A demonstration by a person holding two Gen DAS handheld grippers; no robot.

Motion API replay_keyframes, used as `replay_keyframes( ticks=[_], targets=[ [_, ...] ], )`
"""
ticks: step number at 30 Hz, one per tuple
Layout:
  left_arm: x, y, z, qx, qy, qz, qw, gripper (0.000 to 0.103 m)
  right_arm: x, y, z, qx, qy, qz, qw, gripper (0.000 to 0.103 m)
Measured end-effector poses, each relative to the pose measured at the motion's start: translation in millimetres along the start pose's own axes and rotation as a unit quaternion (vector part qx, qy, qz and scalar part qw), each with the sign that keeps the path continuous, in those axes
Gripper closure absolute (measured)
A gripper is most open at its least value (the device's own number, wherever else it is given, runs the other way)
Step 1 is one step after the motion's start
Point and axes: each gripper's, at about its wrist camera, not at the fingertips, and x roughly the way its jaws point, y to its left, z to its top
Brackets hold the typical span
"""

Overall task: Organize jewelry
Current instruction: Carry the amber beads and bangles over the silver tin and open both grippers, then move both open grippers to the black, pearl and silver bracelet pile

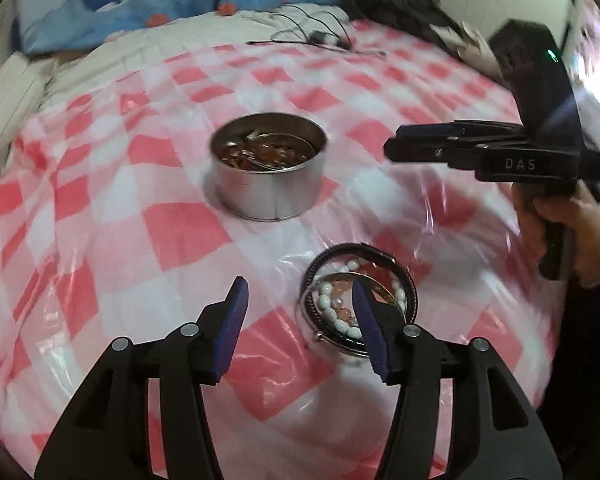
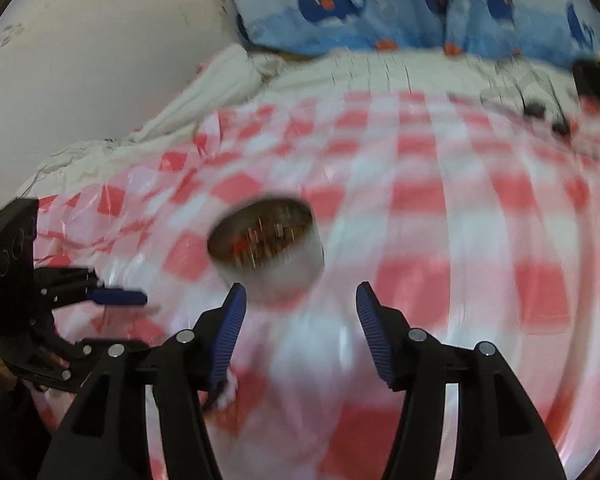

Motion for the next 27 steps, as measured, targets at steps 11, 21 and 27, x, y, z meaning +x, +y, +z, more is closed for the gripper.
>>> replay_keyframes(
  ticks=[11,21,27],
  targets=[
    [7,-15,-1,0.044,0.012,0.063,0.997,0.037,19,15,-3,-0.021,0.02,0.012,1.0,0.042],
    [9,-22,-3,0.077,0.023,0.096,0.9921,0.033,28,21,-8,-0.035,0.036,0.011,0.999,0.037],
    [11,-25,-4,0.091,0.027,0.109,0.9894,0.029,29,22,-9,-0.037,0.039,0.011,0.999,0.034]
  ],
)
